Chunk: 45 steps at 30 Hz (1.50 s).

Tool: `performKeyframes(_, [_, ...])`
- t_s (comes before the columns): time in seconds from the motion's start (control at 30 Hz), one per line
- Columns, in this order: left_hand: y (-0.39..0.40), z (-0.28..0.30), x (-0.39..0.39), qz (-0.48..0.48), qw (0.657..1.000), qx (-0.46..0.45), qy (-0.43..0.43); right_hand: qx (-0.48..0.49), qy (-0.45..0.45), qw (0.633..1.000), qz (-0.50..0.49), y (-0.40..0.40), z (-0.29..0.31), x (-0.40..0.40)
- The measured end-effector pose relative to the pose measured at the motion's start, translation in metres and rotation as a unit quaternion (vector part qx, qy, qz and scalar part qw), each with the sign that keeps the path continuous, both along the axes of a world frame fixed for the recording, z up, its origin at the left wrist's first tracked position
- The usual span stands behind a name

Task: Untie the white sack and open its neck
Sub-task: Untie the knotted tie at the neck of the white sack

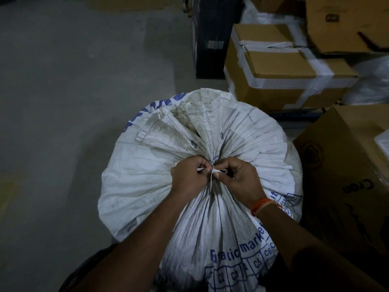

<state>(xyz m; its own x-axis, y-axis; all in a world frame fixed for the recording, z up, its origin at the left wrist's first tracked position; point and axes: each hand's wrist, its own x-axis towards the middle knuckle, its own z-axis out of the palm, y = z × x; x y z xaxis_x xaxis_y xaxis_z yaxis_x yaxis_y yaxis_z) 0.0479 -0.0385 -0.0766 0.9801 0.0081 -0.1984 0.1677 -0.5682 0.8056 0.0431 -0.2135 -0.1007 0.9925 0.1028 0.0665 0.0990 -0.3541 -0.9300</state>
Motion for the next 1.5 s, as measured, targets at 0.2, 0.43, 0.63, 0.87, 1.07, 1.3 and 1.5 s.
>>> performKeyframes(0.2, [0.006,-0.004,0.004,-0.025,1.000,-0.001,-0.013,0.004,0.002,1.000,0.006,-0.001,0.003,0.002])
performKeyframes(0.43, [0.009,-0.006,0.005,-0.043,0.999,-0.008,-0.011,0.019,0.005,1.000,0.014,-0.003,0.000,0.002])
performKeyframes(0.63, [0.023,-0.003,0.009,-0.068,0.998,0.010,-0.003,0.043,0.018,0.999,0.011,-0.004,-0.002,0.003])
performKeyframes(0.87, [0.020,0.000,0.008,-0.060,0.998,-0.002,0.007,0.051,0.026,0.998,0.013,-0.004,0.001,0.002])
performKeyframes(1.07, [0.018,-0.001,0.006,-0.047,0.999,-0.009,0.013,0.051,0.022,0.998,0.015,-0.002,0.005,0.002])
performKeyframes(1.3, [0.014,-0.005,0.005,-0.033,0.999,-0.037,0.000,0.051,0.018,0.998,0.015,-0.002,0.005,0.002])
performKeyframes(1.5, [0.009,-0.002,0.002,-0.032,0.999,-0.029,0.002,0.044,0.020,0.999,0.017,-0.002,0.003,0.002])
